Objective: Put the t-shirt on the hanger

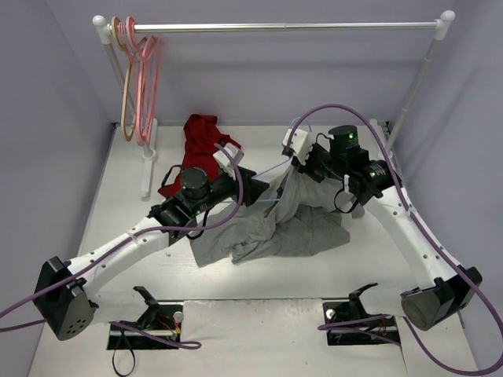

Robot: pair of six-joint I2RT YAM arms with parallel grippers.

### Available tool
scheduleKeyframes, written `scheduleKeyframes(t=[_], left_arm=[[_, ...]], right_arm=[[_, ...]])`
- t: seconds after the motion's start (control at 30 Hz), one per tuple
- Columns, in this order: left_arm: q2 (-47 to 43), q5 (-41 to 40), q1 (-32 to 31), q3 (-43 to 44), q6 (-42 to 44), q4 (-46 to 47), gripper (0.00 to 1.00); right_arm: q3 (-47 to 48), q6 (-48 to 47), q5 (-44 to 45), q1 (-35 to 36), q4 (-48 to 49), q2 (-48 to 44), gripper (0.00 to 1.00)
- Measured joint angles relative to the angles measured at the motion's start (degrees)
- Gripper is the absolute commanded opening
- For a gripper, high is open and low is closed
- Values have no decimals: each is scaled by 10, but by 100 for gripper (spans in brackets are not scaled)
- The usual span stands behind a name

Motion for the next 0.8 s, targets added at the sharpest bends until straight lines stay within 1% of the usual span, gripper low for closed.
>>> scheduleKeyframes(t=[0.1, 0.17, 0.33, 0.43, 0.6, 0.7, 0.8], left_arm=[[0, -50, -4, 42, 23, -41, 64], [0, -89, -5, 67, 35, -71, 66], [0, -202, -5, 141, 49, -155, 67], [-3, -251, -6, 176, 42, -189, 67], [-30, -314, -14, 178, 2, -239, 66], [-56, -355, -10, 177, -33, -255, 66], [-79, -379, -7, 169, -70, -263, 66]], right_arm=[[-35, 15, 23, 1, 44, -33, 0], [-52, 23, 39, 1, 71, -56, 0], [-66, 28, 80, 1, 123, -83, 0], [-76, 35, 92, 1, 153, -82, 0], [-93, 45, 107, 4, 183, -73, 0], [-95, 49, 131, 3, 183, -61, 0], [-101, 54, 146, 1, 187, -53, 0]])
